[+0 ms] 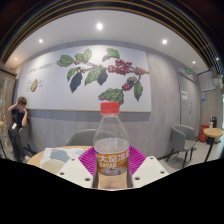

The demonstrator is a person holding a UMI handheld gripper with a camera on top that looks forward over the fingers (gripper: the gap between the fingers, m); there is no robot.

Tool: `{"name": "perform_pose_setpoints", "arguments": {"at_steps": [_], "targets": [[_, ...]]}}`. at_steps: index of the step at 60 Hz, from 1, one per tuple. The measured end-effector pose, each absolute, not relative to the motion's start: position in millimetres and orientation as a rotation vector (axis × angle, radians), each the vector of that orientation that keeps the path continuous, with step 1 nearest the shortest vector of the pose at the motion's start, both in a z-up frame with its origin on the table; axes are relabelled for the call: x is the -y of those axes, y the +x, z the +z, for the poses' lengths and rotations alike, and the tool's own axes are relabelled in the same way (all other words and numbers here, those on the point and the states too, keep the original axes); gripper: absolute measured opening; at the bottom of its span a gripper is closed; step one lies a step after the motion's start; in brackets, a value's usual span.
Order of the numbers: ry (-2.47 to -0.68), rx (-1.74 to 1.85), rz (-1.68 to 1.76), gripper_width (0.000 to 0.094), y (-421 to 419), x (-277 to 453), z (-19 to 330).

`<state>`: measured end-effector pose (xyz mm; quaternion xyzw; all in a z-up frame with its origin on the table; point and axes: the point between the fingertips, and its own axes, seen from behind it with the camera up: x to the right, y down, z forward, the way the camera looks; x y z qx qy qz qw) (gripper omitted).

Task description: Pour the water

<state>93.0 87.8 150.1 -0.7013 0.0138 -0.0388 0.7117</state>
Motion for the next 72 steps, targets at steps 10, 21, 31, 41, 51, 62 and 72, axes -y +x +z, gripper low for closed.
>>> {"name": "perform_pose_setpoints", "arguments": {"at_steps": [10, 21, 31, 41, 51, 62, 72], "targets": [[-1.581, -0.021, -0.095, 0.0385, 96.1, -90.1, 140.5], [-1.575, -0.067, -0.038, 0.0395, 99.7, -88.5, 138.6], [-1.619, -0.036, -0.014, 0.0707, 95.6, -80.3, 134.9], [-1.651, -0.040, -0.040, 0.0845, 107.0, -55.0, 137.3], [-1.709, 0.024, -0.022, 0.0847, 91.0, 21.7, 131.7], [-1.728, 0.085, 0.070, 0.0849, 48.9, 106.2, 133.7], [-1.698, 0.062, 0.166, 0.0852, 26.2, 146.6, 137.3]]}}
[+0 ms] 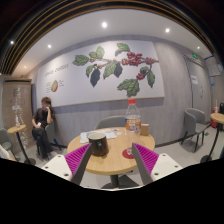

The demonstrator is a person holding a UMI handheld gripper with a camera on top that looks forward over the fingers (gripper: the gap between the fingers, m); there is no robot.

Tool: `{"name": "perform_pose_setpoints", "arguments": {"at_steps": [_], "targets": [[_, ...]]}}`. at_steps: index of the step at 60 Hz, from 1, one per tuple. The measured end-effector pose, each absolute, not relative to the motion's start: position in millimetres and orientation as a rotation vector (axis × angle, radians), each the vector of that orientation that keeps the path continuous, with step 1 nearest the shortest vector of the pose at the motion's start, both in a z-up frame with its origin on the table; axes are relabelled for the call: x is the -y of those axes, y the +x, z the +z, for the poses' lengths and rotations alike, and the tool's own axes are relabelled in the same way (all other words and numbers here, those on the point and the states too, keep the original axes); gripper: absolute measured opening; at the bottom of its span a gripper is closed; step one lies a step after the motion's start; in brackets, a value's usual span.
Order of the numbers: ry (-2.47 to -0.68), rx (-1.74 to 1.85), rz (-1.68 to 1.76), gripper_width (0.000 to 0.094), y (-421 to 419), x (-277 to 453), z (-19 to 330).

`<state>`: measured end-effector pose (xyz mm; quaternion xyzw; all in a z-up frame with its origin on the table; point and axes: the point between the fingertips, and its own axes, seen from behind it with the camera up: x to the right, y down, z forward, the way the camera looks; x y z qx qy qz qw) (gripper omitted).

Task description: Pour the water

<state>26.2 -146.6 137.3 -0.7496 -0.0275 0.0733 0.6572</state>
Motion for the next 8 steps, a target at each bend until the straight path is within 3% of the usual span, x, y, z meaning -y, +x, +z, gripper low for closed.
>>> {"name": "perform_pose_setpoints", "arguments": {"at_steps": [8], "targets": [[-1.717, 0.089, 0.187, 0.0843, 18.9, 149.6, 125.8]]}}
